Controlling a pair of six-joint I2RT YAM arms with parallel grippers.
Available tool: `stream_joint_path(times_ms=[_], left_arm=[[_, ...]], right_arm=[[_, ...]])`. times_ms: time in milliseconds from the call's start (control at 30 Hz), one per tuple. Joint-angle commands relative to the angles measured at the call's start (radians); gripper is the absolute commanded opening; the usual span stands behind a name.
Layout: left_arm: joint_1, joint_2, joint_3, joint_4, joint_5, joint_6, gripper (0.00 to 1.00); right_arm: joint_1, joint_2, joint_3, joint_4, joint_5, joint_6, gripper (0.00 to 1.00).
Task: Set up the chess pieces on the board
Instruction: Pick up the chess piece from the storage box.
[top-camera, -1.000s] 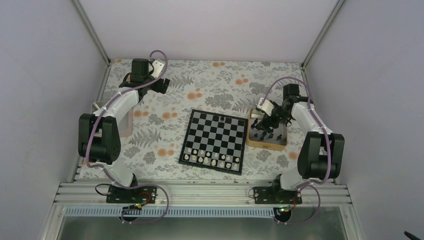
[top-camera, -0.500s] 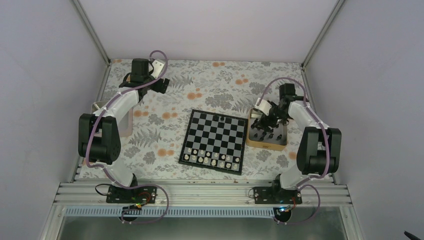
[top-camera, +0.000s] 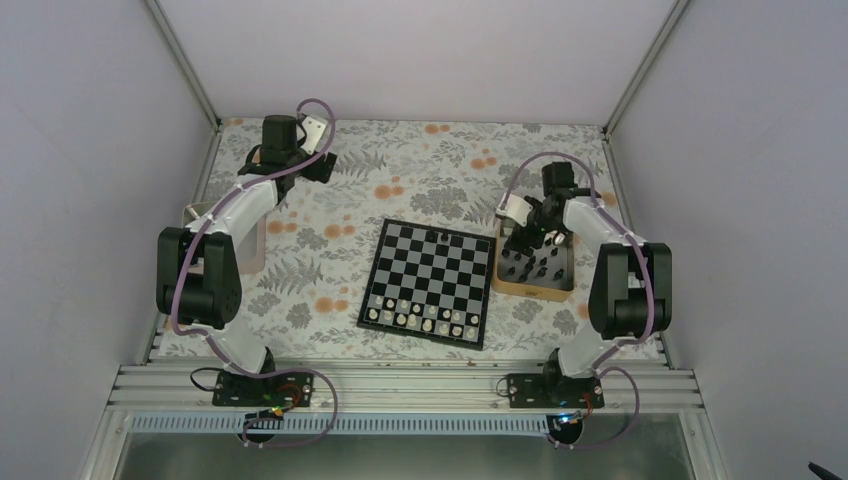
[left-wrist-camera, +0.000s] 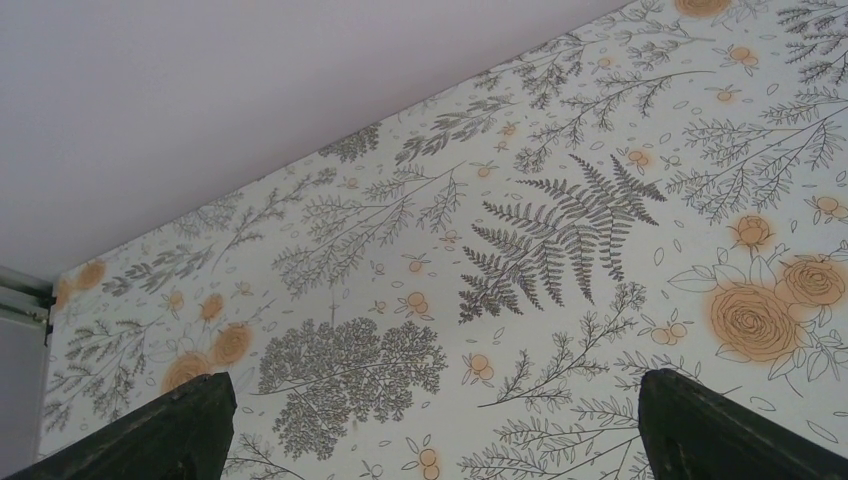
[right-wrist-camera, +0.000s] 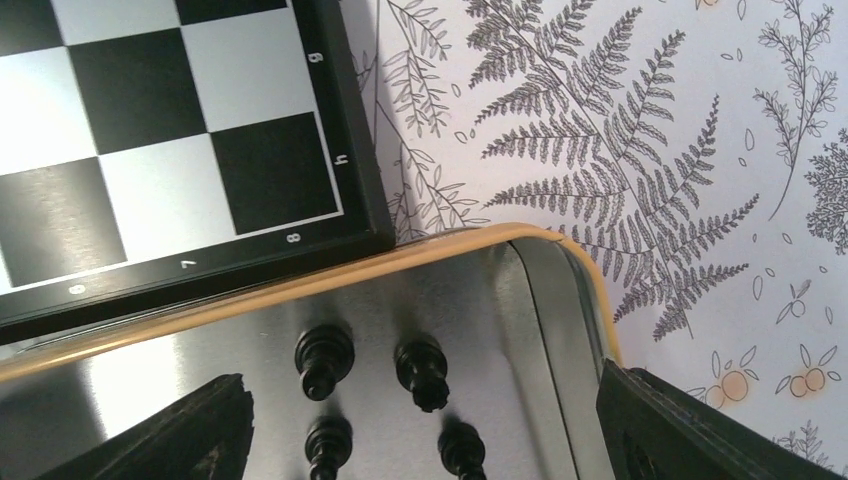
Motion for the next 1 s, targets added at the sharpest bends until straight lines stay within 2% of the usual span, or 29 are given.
stream_joint_path(times_ms=[0,400,767,967], left_arm=[[-0.001,-0.015,-0.008,0.015,-0.012,-0.001,1.00],[-0.001,-0.012,-0.004,0.005,-0.001,0.007,1.00],[-0.001,-0.004,-0.005,0.006,0.002,0.013,1.00],[-0.001,-0.007,-0.015,0.015,-0.011,0.020,1.00]], right_arm=[[0.010,0.036,0.045,0.027,0.035,0.019,0.89],[0.015,0.116,0.111,-0.057,0.030,0.004,0.86],[0.015,0.073,0.122,-0.139,-0.035,-0.015,0.84],[0.016,0.063,0.136,-0.203,-0.053,-0.026,0.79]])
